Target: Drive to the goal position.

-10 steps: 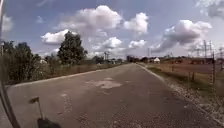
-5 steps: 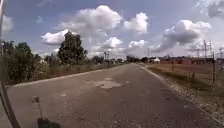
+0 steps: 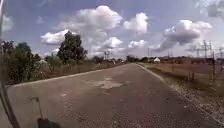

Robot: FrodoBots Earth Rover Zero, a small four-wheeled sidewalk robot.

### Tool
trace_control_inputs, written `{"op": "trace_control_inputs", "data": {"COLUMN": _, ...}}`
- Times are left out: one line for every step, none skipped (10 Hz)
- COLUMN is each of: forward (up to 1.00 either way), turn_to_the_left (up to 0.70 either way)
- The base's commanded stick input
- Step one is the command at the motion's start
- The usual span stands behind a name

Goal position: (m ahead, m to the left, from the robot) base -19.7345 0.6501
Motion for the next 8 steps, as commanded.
{"op": "trace_control_inputs", "data": {"forward": 0.04, "turn_to_the_left": 0.0}}
{"op": "trace_control_inputs", "data": {"forward": 0.04, "turn_to_the_left": 0.0}}
{"op": "trace_control_inputs", "data": {"forward": 0.04, "turn_to_the_left": 0.0}}
{"op": "trace_control_inputs", "data": {"forward": 0.04, "turn_to_the_left": 0.0}}
{"op": "trace_control_inputs", "data": {"forward": 0.04, "turn_to_the_left": 0.0}}
{"op": "trace_control_inputs", "data": {"forward": 0.04, "turn_to_the_left": 0.0}}
{"op": "trace_control_inputs", "data": {"forward": 0.04, "turn_to_the_left": 0.0}}
{"op": "trace_control_inputs", "data": {"forward": 0.04, "turn_to_the_left": 0.0}}
